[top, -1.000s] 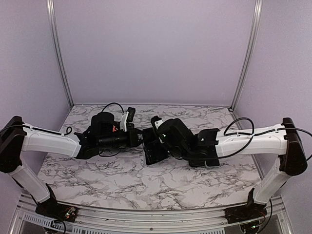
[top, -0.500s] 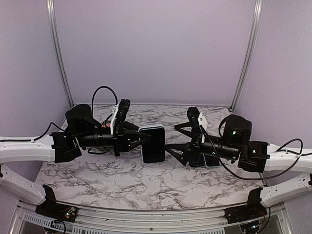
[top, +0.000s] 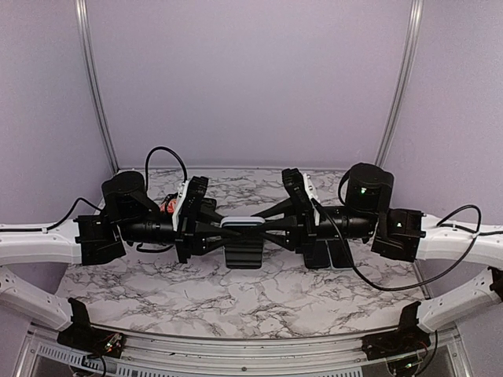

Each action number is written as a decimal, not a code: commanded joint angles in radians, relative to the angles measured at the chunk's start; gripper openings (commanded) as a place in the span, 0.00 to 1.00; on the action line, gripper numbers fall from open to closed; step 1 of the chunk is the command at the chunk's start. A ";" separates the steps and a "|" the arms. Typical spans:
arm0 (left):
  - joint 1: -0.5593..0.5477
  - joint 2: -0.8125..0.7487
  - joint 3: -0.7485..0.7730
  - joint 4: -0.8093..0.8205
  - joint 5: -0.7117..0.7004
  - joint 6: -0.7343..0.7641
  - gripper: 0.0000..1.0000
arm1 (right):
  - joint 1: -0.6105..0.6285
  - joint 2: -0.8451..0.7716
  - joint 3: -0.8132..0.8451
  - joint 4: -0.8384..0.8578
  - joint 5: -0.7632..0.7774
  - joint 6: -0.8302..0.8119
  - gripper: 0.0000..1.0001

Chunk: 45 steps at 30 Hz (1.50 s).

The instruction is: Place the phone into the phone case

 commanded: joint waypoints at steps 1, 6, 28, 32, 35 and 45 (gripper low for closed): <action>-0.007 -0.041 0.008 0.042 -0.012 0.038 0.00 | -0.005 0.021 0.055 -0.065 -0.057 -0.012 0.18; -0.009 -0.043 0.004 0.041 -0.020 0.039 0.00 | -0.005 0.012 0.055 -0.075 -0.047 -0.011 0.00; -0.011 -0.044 0.074 0.041 -0.019 -0.057 0.00 | -0.015 -0.066 -0.046 -0.026 0.015 -0.019 0.77; -0.011 -0.029 0.094 0.043 0.004 -0.079 0.00 | -0.017 -0.025 -0.048 -0.007 0.006 -0.007 0.71; -0.012 -0.022 0.105 0.044 0.020 -0.080 0.00 | -0.016 0.008 -0.035 -0.012 0.000 -0.011 0.50; -0.012 -0.007 0.099 0.044 -0.015 -0.118 0.00 | -0.017 -0.014 -0.020 0.049 -0.028 0.004 0.00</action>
